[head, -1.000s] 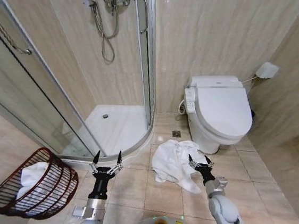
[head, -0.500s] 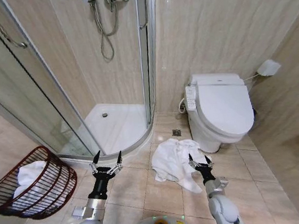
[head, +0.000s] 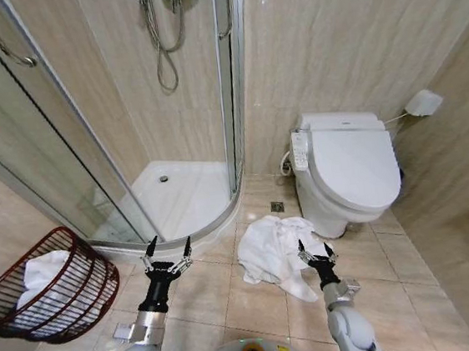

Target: Discard the used towel into the hamper.

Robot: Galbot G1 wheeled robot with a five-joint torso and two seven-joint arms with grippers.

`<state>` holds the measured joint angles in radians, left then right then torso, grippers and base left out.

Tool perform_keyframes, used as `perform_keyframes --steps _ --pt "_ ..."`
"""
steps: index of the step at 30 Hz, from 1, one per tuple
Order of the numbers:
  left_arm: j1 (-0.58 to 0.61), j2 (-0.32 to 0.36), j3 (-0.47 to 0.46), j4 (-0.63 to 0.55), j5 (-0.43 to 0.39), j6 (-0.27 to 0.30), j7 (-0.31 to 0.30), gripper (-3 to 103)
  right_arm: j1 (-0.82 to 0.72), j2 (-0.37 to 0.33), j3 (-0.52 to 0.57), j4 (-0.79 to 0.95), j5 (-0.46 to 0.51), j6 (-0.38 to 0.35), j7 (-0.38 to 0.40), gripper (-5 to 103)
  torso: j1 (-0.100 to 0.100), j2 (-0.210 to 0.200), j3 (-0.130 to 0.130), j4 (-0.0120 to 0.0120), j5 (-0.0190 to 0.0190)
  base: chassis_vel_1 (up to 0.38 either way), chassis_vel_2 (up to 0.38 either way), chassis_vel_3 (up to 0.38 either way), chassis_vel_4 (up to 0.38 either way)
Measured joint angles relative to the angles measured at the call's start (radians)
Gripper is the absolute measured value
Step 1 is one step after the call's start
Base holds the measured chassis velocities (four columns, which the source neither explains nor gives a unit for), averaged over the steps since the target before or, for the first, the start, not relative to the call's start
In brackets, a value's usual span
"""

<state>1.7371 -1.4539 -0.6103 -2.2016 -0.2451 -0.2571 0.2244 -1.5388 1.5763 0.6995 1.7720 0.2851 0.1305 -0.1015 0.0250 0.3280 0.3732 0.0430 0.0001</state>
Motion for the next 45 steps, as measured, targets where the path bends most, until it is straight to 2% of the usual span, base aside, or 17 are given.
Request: perform_keyframes --steps 5,13,27,35,38,45 --pt "0.000 0.000 0.000 0.000 0.000 0.000 0.000 100 -0.004 0.000 0.006 -0.009 0.003 -0.004 -0.032 100 0.001 0.003 0.001 0.0000 -0.0001 0.000 0.000 0.000 0.000" --pt "0.000 0.000 0.000 0.000 0.000 0.000 0.000 100 -0.006 -0.005 0.009 -0.023 0.009 0.007 -0.038 100 0.002 0.006 0.003 0.0000 -0.0001 -0.011 0.016 0.016 -0.008" --pt "0.000 0.000 0.000 0.000 0.000 0.000 0.000 100 0.009 -0.013 -0.004 -0.091 0.047 0.034 -0.085 100 0.004 0.009 0.005 0.0002 0.0002 -0.168 0.172 0.181 -0.174" --pt "0.000 0.000 0.000 0.000 0.000 0.000 0.000 100 -0.001 -0.015 -0.034 -0.132 0.074 -0.049 -0.122 100 0.004 0.010 0.006 -0.0003 -0.0001 -0.072 0.068 0.013 -0.033" --pt "0.000 0.000 0.000 0.000 0.000 0.000 0.000 100 0.023 -0.037 -0.039 -0.185 0.082 -0.091 -0.128 100 0.004 0.011 0.006 0.0000 -0.0003 0.055 -0.025 -0.076 -0.001" --pt "0.000 0.000 0.000 0.000 0.000 0.000 0.000 100 0.075 -0.080 -0.048 -0.309 0.082 -0.126 -0.133 100 0.004 0.011 0.007 0.0000 0.0001 0.015 -0.007 -0.012 0.011"
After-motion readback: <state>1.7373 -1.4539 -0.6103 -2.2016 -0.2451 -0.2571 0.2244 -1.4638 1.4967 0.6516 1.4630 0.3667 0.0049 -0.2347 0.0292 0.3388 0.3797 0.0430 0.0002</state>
